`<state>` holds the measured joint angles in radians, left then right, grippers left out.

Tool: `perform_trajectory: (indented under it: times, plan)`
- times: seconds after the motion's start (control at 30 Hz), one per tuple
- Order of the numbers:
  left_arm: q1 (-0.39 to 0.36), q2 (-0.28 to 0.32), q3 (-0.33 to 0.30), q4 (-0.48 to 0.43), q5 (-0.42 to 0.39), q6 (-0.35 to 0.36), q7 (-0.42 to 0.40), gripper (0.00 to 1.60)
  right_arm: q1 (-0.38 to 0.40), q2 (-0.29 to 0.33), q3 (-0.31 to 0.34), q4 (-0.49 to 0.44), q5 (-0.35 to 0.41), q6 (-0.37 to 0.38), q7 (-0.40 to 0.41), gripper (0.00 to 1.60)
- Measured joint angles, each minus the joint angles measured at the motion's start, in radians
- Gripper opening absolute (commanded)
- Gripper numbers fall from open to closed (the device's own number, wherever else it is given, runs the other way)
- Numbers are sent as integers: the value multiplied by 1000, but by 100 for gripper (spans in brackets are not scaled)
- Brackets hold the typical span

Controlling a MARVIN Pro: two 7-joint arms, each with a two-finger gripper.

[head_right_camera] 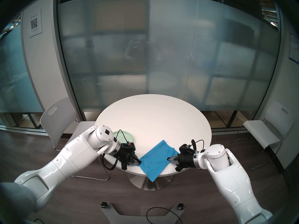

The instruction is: Fold the napkin in half twice and place it beside the plate

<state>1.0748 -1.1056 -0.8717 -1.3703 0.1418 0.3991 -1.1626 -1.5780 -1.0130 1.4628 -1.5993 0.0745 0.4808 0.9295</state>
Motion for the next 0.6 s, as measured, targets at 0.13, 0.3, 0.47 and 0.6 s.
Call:
perform_trajectory:
  times: [0.13, 0.3, 0.47, 0.6]
  plan:
    - [-4, 0, 2, 3, 0, 0, 3, 55, -14, 4, 17, -13, 3, 3, 0, 0]
    - [-7, 0, 4, 5, 0, 4, 6, 55, -35, 13, 45, -32, 8, 6, 0, 0]
    - [-4, 1, 5, -3, -1, 12, 10, 55, -60, 15, 94, -49, 29, 6, -2, 0]
    - [2, 5, 4, -14, -1, 17, 17, 55, -71, 7, 130, -54, 50, 4, -2, 0]
